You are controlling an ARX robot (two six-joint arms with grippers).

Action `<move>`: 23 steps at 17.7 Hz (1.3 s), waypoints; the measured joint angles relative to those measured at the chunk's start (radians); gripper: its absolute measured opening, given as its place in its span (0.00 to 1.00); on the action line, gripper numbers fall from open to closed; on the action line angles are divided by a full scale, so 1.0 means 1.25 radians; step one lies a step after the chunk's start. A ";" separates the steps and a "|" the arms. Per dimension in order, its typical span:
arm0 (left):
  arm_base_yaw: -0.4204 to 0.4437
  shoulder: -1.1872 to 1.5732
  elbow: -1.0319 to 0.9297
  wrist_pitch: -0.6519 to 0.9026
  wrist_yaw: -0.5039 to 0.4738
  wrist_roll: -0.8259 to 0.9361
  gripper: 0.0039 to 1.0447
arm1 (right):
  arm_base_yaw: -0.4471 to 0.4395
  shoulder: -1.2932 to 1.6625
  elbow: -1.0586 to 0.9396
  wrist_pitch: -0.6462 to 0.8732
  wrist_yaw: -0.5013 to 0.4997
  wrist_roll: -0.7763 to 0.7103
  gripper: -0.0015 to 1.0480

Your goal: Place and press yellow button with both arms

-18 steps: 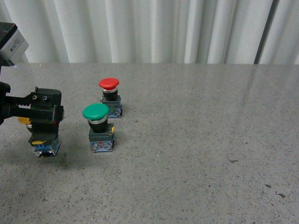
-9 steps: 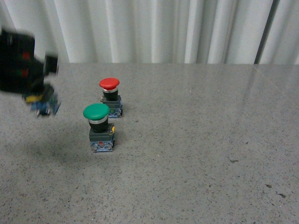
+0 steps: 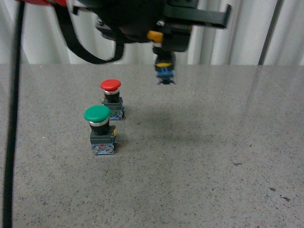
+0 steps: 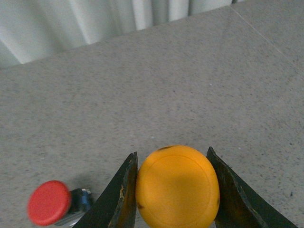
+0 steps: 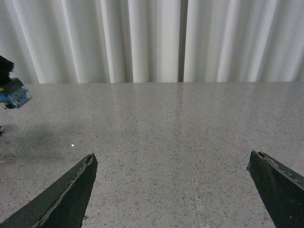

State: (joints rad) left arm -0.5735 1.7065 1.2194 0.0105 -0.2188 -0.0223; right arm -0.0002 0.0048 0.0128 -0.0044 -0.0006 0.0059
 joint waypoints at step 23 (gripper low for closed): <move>-0.079 0.128 -0.022 0.044 -0.038 -0.117 0.94 | 0.000 0.000 0.000 0.000 0.000 0.000 0.94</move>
State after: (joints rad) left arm -0.6724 1.8668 1.1919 0.0658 -0.2665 -0.1692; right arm -0.0002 0.0048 0.0128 -0.0044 -0.0006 0.0059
